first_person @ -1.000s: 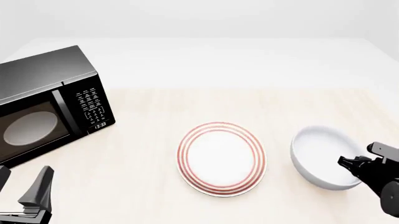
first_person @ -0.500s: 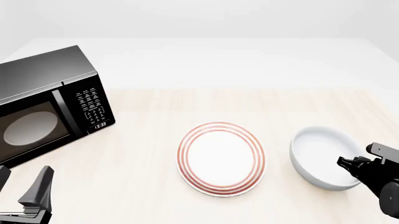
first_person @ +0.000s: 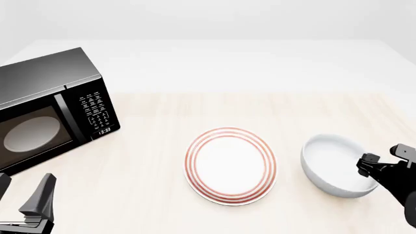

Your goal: Put the white bowl to the right of the plate.

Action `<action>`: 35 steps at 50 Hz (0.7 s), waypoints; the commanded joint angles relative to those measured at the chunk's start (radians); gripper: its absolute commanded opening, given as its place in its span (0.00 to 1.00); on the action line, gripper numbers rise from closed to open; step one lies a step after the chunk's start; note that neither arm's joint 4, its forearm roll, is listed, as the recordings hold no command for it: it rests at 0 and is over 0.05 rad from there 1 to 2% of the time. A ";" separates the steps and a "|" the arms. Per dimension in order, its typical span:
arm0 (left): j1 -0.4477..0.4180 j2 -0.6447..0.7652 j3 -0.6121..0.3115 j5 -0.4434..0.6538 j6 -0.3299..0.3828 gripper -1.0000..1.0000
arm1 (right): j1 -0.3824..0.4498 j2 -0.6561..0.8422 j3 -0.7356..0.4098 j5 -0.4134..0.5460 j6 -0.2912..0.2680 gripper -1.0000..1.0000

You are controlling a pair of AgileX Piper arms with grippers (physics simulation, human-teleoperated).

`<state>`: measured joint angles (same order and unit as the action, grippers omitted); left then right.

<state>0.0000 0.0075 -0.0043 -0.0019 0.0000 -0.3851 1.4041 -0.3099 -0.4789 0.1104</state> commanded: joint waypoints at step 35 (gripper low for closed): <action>0.000 0.000 0.000 0.000 0.000 1.00 | 0.113 -1.161 0.124 0.685 -0.034 1.00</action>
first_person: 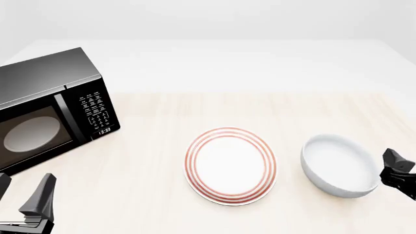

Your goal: Put the white bowl to the right of the plate.

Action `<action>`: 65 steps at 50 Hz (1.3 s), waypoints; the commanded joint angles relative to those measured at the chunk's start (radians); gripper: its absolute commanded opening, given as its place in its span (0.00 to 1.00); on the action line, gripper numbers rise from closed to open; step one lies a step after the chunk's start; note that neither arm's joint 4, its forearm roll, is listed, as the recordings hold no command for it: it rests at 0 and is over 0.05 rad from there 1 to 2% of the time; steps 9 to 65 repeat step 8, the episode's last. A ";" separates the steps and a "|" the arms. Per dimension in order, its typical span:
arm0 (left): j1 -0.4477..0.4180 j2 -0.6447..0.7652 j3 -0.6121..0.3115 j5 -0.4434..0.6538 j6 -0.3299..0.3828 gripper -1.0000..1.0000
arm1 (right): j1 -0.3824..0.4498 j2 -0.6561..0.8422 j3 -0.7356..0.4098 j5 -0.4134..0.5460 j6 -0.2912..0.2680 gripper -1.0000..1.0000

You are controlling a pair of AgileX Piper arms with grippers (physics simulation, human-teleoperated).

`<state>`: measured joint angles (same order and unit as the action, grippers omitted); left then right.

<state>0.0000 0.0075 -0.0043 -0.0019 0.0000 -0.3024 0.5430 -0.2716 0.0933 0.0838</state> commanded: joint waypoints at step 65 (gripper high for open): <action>0.000 0.000 0.000 0.000 0.000 1.00 | 0.029 -0.543 0.193 0.183 0.036 1.00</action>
